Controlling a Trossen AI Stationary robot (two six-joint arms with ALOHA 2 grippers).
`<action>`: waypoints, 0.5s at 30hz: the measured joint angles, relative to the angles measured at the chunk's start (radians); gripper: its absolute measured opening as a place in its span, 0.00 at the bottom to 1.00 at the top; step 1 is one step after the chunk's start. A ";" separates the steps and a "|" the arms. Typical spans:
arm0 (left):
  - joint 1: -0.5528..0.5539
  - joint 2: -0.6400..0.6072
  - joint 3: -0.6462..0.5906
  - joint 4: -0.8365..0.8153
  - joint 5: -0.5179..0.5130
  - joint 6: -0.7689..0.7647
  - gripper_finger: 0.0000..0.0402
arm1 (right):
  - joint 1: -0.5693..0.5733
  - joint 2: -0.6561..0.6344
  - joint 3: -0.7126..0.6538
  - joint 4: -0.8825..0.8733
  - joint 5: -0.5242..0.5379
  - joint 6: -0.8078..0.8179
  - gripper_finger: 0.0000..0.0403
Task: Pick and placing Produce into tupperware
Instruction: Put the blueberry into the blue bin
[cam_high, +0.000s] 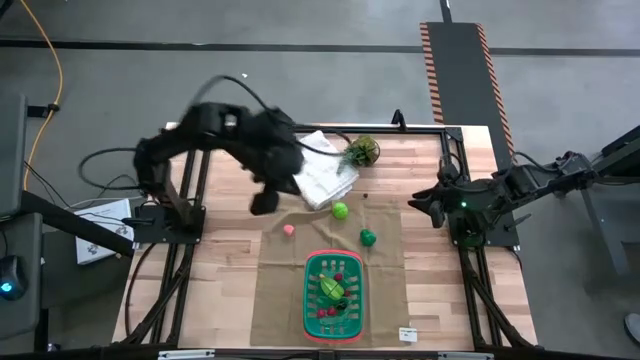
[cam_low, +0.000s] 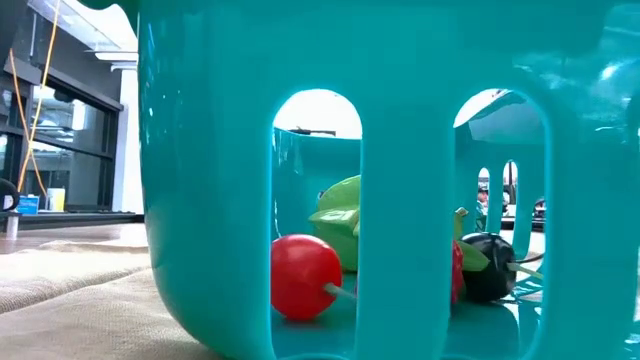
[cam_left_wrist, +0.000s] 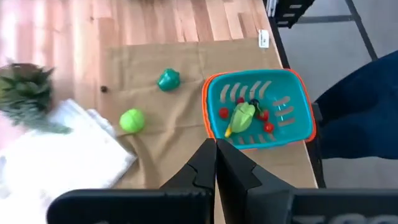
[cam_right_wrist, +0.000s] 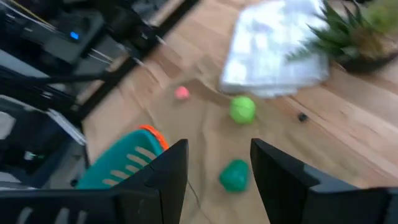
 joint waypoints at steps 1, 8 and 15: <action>0.015 -0.021 0.000 -0.005 0.000 0.011 0.00 | 0.000 0.003 0.000 0.029 0.005 -0.014 0.41; 0.132 -0.198 -0.124 0.038 0.000 0.055 0.00 | 0.000 0.026 0.000 0.132 0.068 -0.041 0.41; 0.248 -0.480 -0.630 0.351 0.110 -0.003 0.00 | -0.024 0.085 0.000 0.258 0.123 -0.047 0.41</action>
